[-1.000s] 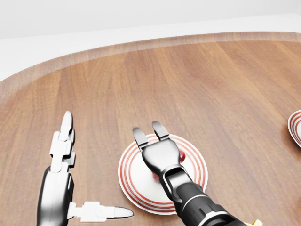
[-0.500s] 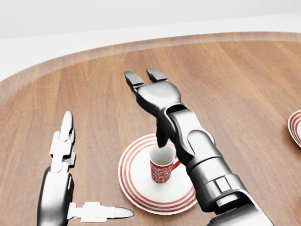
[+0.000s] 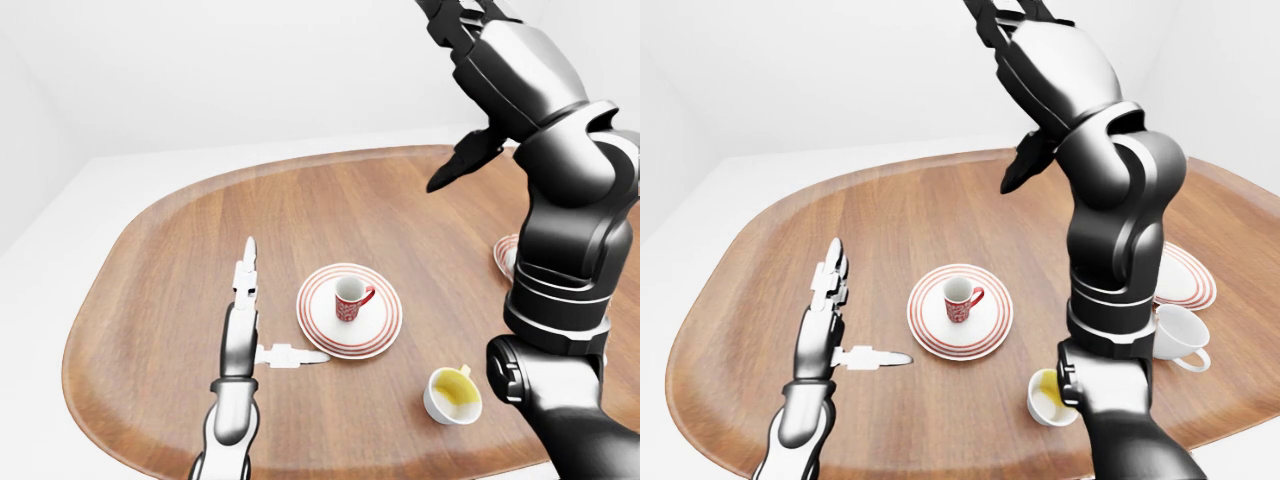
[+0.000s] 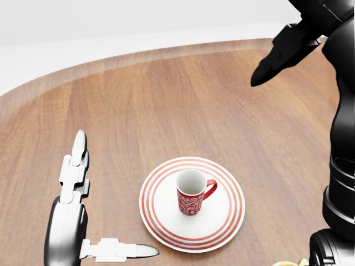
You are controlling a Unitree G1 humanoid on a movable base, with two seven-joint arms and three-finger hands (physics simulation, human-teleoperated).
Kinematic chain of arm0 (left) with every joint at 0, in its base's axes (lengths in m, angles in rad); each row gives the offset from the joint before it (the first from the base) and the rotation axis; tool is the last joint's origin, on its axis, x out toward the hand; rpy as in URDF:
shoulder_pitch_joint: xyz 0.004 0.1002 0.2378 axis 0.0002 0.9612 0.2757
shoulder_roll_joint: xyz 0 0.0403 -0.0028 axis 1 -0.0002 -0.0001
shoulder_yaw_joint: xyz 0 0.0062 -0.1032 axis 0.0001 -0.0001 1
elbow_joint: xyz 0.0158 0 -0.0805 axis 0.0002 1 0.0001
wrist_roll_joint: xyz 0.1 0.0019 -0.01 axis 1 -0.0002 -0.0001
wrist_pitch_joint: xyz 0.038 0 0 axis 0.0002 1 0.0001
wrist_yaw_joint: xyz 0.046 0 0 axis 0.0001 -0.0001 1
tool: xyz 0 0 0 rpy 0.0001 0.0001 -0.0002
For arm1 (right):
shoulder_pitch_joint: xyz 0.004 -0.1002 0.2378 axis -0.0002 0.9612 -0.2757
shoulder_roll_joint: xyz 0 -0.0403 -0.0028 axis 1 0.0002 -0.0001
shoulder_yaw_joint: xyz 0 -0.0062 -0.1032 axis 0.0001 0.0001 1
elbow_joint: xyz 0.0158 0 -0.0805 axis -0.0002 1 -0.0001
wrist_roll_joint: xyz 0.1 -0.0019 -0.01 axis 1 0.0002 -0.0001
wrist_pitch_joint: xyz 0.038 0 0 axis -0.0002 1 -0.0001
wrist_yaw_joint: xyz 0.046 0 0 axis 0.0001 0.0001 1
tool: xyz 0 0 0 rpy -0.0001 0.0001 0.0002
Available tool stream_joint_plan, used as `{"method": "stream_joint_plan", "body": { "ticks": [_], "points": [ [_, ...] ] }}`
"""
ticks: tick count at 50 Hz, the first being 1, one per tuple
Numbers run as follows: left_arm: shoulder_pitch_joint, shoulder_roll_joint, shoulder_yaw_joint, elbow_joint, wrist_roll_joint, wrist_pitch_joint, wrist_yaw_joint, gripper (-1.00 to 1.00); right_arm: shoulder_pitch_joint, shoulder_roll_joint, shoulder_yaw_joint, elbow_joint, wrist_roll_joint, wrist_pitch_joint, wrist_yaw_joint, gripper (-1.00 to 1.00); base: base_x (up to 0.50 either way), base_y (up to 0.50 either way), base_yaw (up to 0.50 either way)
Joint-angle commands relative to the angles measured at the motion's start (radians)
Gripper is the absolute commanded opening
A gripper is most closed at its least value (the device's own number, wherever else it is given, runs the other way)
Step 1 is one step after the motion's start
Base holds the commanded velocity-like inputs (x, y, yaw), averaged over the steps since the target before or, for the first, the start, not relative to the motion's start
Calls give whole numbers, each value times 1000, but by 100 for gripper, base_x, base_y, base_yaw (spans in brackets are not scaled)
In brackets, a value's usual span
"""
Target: Put the red mug on the left plate.
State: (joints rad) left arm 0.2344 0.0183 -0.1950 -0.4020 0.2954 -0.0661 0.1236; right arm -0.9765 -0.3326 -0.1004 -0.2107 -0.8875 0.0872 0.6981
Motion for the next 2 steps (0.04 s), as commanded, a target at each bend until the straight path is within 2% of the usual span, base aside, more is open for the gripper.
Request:
{"method": "stream_joint_plan", "body": {
  "ticks": [1, 2],
  "points": [
    [1, 0, 4, 0, -3, -2, 3, 100, 355, -227, -236, -389, 237, 0, 0, 100, 0, 0, 0],
    [0, -2, -3, -3, 3, 4, 4, 100, 432, -242, -300, -438, 295, 0, 0, 100, 0, 0, 0]
  ]
}}
